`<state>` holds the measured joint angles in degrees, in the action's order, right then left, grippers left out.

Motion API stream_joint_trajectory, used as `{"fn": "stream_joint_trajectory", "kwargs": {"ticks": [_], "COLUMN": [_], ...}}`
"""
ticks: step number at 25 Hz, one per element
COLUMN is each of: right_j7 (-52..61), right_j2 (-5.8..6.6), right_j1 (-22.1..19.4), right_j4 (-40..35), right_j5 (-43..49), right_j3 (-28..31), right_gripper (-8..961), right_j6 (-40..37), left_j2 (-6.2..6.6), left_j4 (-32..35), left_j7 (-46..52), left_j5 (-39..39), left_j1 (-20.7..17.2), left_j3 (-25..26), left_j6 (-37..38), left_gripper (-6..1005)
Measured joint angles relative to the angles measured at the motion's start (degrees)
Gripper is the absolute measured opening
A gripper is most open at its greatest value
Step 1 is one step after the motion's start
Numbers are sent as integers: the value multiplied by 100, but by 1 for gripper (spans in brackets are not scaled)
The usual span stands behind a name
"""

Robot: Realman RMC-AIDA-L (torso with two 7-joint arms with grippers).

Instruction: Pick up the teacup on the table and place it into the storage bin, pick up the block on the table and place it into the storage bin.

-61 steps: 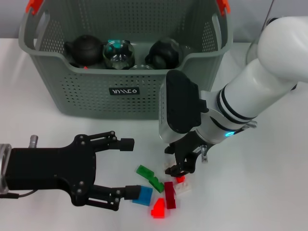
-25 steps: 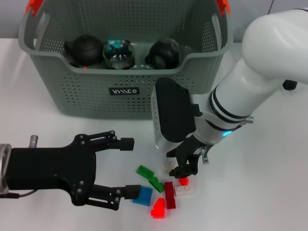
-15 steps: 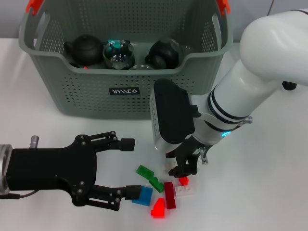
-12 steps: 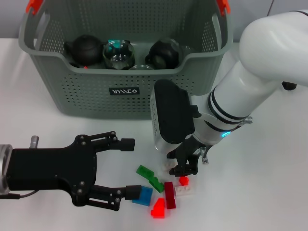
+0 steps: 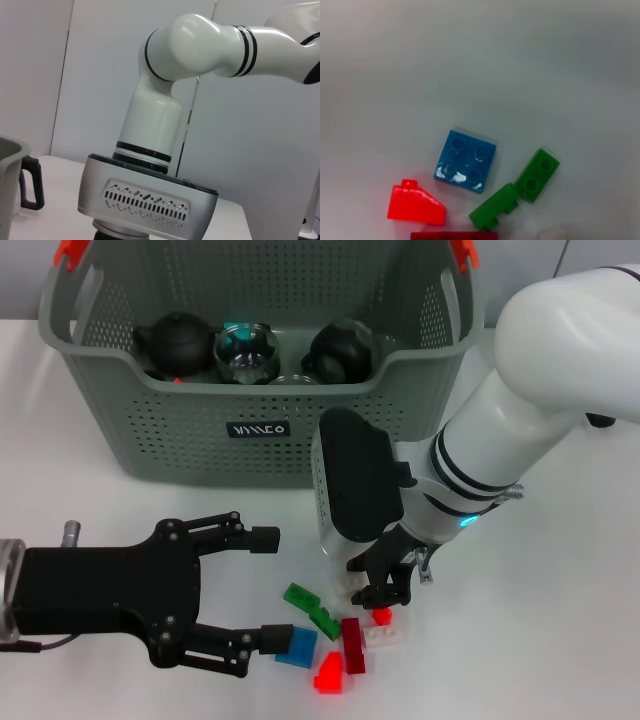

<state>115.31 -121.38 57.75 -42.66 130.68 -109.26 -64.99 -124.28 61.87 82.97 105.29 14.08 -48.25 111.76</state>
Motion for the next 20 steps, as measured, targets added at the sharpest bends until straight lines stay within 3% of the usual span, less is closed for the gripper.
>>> {"fn": "stream_joint_trajectory", "kwargs": {"ticks": [11, 13, 20], "right_j7": [35, 39, 56], "right_j2": [1, 1, 7], "right_j1": [7, 8, 6], "right_j4": [4, 4, -10], "right_j5": [23, 24, 12], "right_j3": [-2, -1, 7], "right_gripper": [393, 266, 208], "right_j6": [57, 57, 41], "left_j2": [0, 0, 0], "left_j4": [-8, -26, -70], "left_j7": [-1, -1, -21], "left_j5": [0, 0, 0], "left_j1": [-1, -2, -2], "left_j3": [9, 9, 11], "left_j6": [-28, -35, -8], "left_gripper": [950, 949, 949]}}
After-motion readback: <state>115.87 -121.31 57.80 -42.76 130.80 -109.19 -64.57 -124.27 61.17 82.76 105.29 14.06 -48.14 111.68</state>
